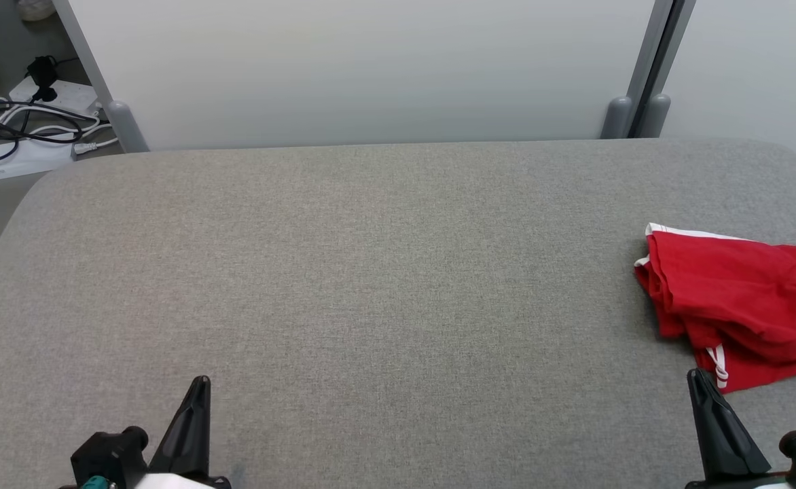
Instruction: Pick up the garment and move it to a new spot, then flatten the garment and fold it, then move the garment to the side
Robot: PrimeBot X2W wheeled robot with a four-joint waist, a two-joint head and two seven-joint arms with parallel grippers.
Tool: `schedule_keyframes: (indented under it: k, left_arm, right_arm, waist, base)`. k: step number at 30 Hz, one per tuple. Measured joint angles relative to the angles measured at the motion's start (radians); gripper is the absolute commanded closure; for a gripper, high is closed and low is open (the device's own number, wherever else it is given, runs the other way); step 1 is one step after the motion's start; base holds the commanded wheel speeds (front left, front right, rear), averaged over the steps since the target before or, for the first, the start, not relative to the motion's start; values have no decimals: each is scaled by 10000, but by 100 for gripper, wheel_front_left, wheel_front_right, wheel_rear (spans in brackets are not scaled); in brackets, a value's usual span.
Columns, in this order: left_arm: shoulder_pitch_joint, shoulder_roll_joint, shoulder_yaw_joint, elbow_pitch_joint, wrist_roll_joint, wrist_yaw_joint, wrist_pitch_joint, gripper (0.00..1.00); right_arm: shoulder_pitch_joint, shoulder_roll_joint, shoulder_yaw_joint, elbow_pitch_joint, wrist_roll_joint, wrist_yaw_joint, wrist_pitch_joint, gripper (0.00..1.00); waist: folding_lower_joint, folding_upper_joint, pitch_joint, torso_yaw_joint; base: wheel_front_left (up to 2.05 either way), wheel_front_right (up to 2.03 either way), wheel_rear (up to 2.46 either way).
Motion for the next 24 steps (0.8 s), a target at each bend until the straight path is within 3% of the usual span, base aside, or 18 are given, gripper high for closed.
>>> schedule_keyframes:
  k: [24]
  left_arm:
    - [-41,-734,1058,734,-1933,-1057,610,100]
  right_arm:
    - [-366,-10,-36,640,2980,0,330,100]
  waist:
    - [1,0,6,113]
  base:
    - [0,0,0]
